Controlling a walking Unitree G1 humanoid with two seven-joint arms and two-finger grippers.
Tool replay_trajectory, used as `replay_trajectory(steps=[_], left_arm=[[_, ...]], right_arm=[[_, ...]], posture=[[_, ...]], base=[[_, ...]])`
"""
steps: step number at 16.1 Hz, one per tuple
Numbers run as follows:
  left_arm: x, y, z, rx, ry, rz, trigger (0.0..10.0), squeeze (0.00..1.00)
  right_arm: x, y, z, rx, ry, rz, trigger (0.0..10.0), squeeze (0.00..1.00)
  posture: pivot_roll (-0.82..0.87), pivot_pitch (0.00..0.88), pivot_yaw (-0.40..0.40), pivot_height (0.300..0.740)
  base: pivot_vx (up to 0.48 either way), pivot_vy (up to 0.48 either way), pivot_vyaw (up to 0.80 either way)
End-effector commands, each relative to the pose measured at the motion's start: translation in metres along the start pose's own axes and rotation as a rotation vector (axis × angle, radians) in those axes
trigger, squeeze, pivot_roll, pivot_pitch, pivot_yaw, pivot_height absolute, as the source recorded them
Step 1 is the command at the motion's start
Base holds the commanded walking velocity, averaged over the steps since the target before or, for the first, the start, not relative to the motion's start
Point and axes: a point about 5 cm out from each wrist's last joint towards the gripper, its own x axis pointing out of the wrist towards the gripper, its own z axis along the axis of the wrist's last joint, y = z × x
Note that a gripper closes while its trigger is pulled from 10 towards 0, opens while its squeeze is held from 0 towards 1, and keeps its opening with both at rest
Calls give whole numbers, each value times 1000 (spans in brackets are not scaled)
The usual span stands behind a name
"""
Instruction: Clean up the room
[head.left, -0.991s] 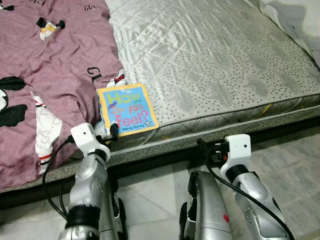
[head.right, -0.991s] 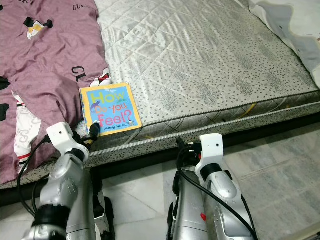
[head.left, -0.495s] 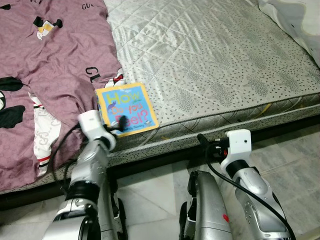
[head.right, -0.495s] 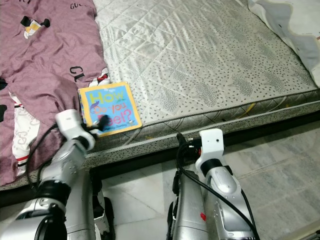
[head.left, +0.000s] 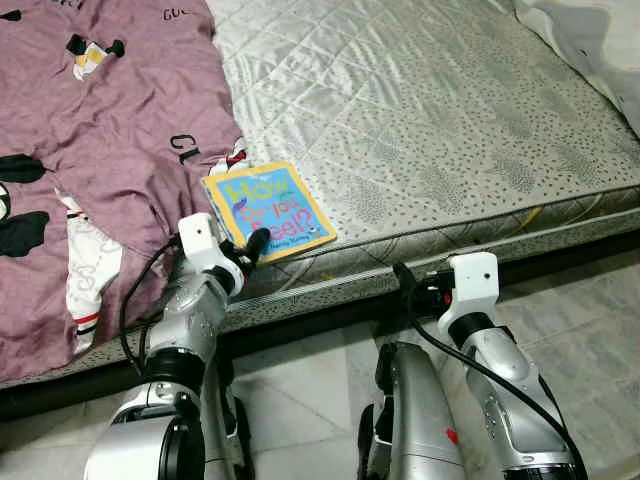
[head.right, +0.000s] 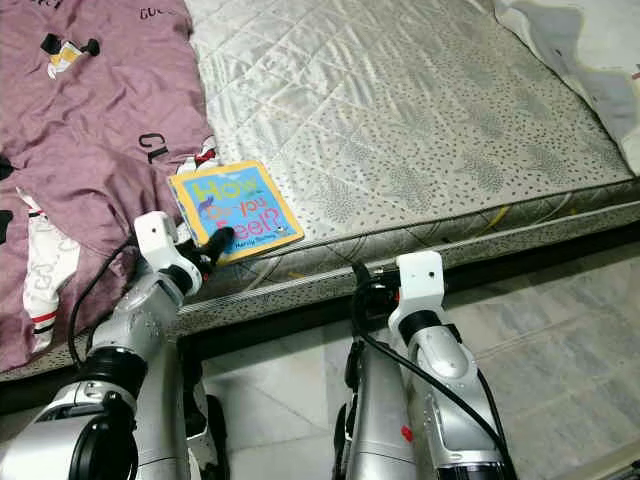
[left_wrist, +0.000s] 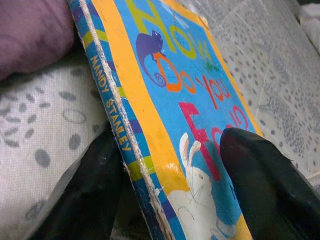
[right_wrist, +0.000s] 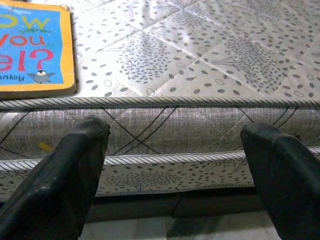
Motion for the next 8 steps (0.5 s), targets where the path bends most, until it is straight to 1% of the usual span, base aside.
replay_trajectory(steps=[1, 2, 3, 4, 6, 8], left_arm=[[1, 1, 1, -7, 6, -12, 0, 0], [2, 0, 5, -23, -13, -19, 0, 0], [2, 0, 7, -22, -19, -25, 0, 0], [2, 0, 8, -27, -21, -27, 0, 0], [3, -2, 9, -74, -28, -46, 0, 0], [4, -4, 9, -86, -30, -69, 0, 0]], right_arm=[[-1, -3, -4, -3, 13, -16, 10000, 0], [0, -2, -4, -3, 8, -13, 10000, 0], [1, -1, -4, -3, 6, -12, 10000, 0], [2, -1, -4, -3, 5, -11, 10000, 0], [4, 0, -3, -1, -3, -6, 10000, 0], [6, 1, -3, 1, -7, -2, 10000, 0]], posture=[[-93, 232, -49, 531], [-90, 225, -51, 531], [-89, 220, -51, 531], [-88, 217, -51, 531], [-87, 206, -52, 531], [-82, 201, -53, 531]], base=[[0, 0, 0], [0, 0, 0], [0, 0, 0], [0, 0, 0], [0, 0, 0], [0, 0, 0]])
